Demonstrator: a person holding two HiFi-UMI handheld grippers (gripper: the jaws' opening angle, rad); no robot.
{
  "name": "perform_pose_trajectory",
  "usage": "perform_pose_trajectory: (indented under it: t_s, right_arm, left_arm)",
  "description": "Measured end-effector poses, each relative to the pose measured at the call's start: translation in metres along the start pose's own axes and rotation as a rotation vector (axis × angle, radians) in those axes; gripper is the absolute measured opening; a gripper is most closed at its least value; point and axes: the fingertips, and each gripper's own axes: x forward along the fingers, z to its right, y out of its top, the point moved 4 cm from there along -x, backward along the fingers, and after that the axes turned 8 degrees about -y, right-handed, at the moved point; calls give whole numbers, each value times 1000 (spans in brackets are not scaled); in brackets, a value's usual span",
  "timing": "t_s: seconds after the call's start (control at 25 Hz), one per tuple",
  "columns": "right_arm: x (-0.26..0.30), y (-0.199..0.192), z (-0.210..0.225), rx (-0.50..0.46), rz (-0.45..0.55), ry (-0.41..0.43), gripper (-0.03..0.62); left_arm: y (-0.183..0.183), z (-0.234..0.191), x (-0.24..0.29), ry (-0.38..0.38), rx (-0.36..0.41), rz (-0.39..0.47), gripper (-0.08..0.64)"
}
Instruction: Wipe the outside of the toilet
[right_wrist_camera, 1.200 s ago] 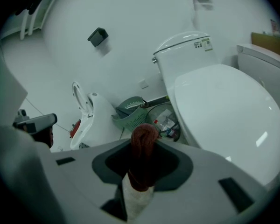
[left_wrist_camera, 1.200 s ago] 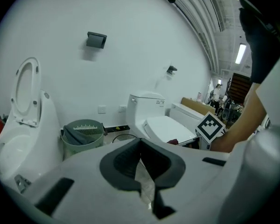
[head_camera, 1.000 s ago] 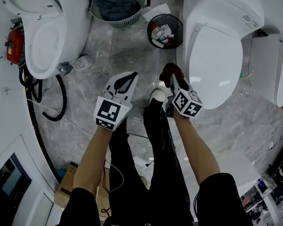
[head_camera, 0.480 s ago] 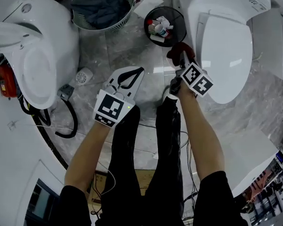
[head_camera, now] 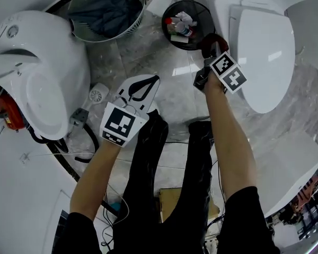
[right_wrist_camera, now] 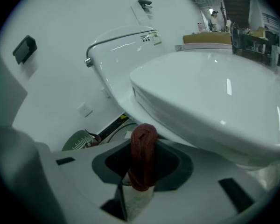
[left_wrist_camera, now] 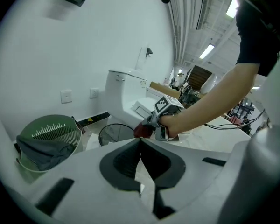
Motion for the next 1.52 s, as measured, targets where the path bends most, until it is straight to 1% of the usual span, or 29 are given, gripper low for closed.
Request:
perform_pose_trajectory:
  t_s: [0.24,0.4,0.68,0.92,1.12,1.36,1.52]
  right_arm:
    - [9,-11,5,66,44,-29,115]
    - [6,-18,21,86,54,-65,115]
    - [-12,-34,50,147,45,-93,114]
    - [-28,-54,79,217,25,-127,114]
    - [-39,-62,104,206,13,-132,114]
    - [-54,-68,129,166,-10,-111,114]
    - [-66,-72,153,171,-18,-109,113]
  left_arm:
    - [-23,2,9,-30,2,-31,0]
    - [-16,4,17,-75,19,-9,0]
    - [-9,5,26,-73,42,-17,0]
    - [-14,17,31,-80,44,-31,0]
    - [-12,30,41,-90,54,-38,0]
    - [-4,49,58,-116,74,-47,0]
    - [1,67,72,-132,85,-48,0]
